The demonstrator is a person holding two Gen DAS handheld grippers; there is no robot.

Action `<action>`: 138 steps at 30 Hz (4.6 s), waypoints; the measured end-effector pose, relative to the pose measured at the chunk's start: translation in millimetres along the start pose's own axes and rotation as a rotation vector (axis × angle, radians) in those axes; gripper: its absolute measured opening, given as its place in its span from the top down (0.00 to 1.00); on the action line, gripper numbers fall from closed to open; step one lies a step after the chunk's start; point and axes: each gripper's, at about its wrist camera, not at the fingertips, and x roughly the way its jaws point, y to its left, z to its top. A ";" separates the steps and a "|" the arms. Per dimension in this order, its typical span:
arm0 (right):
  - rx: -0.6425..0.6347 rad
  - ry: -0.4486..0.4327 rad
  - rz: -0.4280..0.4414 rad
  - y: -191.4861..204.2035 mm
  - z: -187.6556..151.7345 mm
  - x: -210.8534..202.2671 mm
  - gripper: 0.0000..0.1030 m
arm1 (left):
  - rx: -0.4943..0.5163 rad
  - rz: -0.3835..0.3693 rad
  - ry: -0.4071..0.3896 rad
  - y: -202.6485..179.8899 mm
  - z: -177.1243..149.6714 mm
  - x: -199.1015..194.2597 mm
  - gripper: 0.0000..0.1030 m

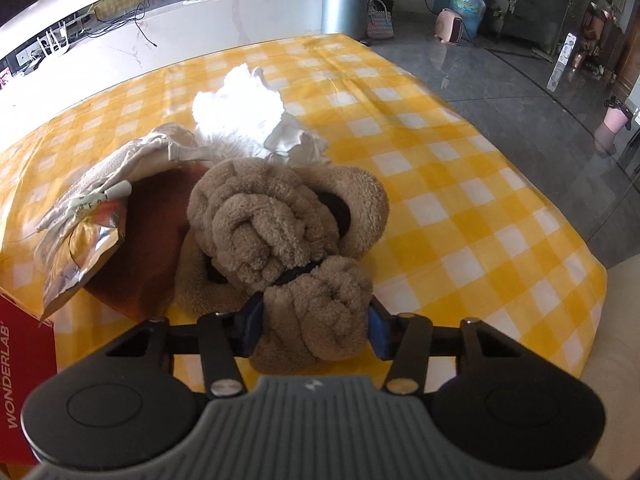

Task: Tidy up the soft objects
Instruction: 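Reach the right tool to the brown fluffy towel teddy and grasp it, then grasp the yellow snack packet with the left tool while the right holds the teddy, then carry the brown teddy and yellow packet in both tools over the white box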

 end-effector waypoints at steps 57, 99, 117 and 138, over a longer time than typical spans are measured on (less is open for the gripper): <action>0.144 0.004 0.152 -50.9 -31.8 -44.9 0.32 | 0.189 0.148 0.290 -90.4 40.1 211.4 0.36; 0.107 0.076 0.087 -46.4 -33.5 -31.3 0.19 | 0.191 -0.121 0.326 -83.5 18.7 114.5 0.53; 0.110 0.099 0.099 -49.3 -35.1 -25.4 0.18 | 0.421 -0.022 0.396 -142.8 -20.7 157.7 0.61; 0.073 0.000 0.080 -42.5 -34.6 -43.2 0.52 | 0.193 -0.138 0.251 -78.2 6.2 73.8 0.79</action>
